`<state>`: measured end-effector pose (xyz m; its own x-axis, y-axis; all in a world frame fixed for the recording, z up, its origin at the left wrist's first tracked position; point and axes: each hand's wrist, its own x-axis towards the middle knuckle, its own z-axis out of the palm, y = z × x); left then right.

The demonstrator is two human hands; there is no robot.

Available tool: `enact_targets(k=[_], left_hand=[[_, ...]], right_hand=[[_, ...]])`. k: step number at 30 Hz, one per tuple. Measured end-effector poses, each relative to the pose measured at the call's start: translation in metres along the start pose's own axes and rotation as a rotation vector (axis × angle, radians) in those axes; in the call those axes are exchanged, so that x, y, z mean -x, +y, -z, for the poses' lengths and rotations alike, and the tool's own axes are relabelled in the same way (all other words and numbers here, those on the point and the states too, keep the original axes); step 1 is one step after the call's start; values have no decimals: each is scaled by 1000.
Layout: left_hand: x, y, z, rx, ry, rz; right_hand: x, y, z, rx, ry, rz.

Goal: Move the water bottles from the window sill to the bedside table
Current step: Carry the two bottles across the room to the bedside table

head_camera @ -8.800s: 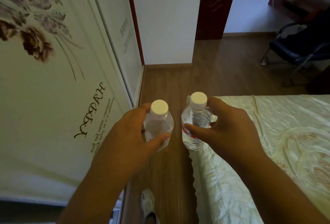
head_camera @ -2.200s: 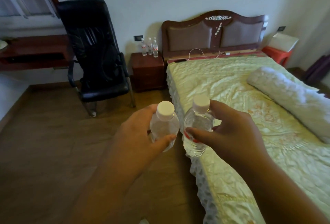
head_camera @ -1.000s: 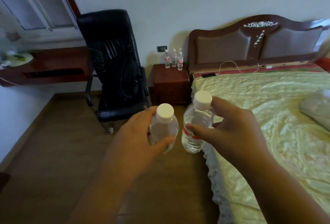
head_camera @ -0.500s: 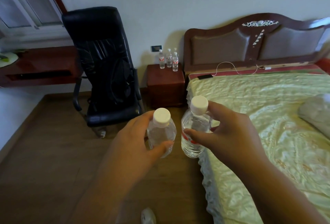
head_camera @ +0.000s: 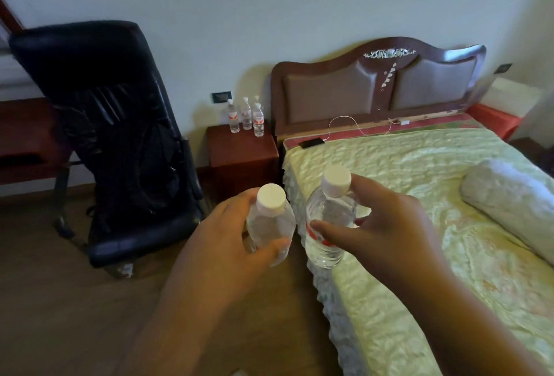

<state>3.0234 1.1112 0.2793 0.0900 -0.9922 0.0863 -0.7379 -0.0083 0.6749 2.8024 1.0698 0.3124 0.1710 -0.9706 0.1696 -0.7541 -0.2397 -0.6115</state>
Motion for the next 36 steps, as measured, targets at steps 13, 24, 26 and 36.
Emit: enact_targets(k=[13,24,26,36], left_hand=[[-110,-68,48,-25,-54,-102],[-186,-95,57,-82,19,-23],[-203,-94,58,-103,46,-5],[-291,-73,51,-143,196,58]], right_hand=[[-92,-45,-64,12,43,-73],[-200,-40,-97,-25,-42,16],[-228,-37,-101,-39,-56,50],[-347,-19,-94,-66,-97,196]])
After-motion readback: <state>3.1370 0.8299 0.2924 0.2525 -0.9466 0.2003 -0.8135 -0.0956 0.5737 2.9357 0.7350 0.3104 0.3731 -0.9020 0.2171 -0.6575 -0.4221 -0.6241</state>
